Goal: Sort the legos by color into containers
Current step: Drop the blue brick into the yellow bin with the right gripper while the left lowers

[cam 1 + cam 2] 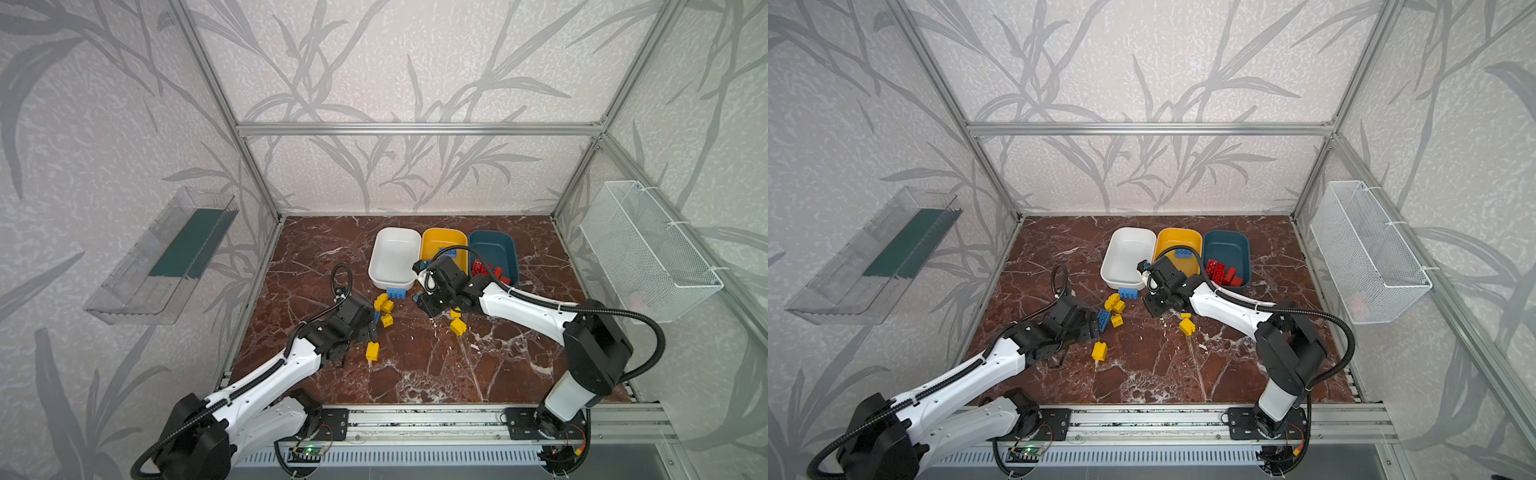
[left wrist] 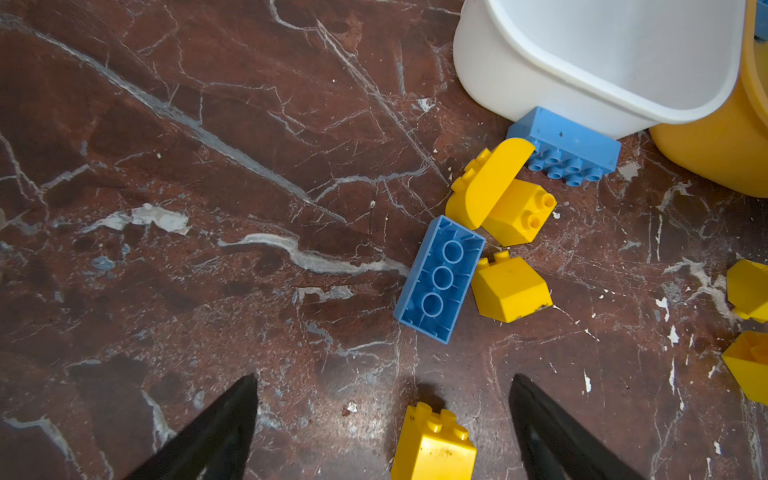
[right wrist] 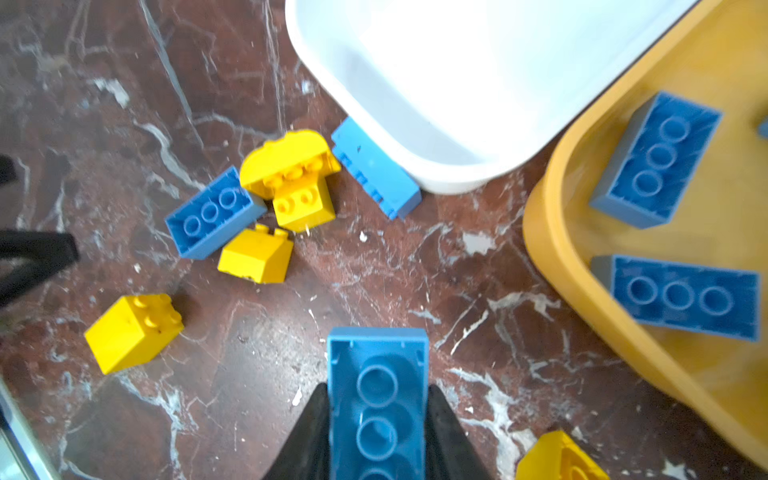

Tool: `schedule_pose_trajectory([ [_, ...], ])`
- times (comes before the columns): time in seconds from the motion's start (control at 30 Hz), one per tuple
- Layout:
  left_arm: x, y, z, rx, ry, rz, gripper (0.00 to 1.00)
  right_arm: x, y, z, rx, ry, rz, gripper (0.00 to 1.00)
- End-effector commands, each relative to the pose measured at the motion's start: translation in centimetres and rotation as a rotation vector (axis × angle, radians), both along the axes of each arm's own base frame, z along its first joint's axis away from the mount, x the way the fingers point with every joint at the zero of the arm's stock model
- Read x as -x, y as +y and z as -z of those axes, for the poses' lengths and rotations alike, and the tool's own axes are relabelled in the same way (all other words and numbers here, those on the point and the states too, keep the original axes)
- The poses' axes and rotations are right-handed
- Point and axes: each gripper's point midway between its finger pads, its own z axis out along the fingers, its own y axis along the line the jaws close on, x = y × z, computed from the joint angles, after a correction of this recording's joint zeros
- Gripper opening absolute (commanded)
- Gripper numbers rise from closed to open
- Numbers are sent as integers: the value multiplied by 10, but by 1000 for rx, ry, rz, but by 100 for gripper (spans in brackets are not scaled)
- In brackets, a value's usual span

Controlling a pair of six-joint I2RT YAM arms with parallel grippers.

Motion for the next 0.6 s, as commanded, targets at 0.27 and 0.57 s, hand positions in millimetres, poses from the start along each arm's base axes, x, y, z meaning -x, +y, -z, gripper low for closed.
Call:
schedule_pose_trajectory([
  [0.27,0,1,11,8,3,-13,91,-95,-36,-47,-109,12,269,26],
  [0.57,3,1,16,14,15,-10,89,-158,-45,-41,-132,29,379,27],
])
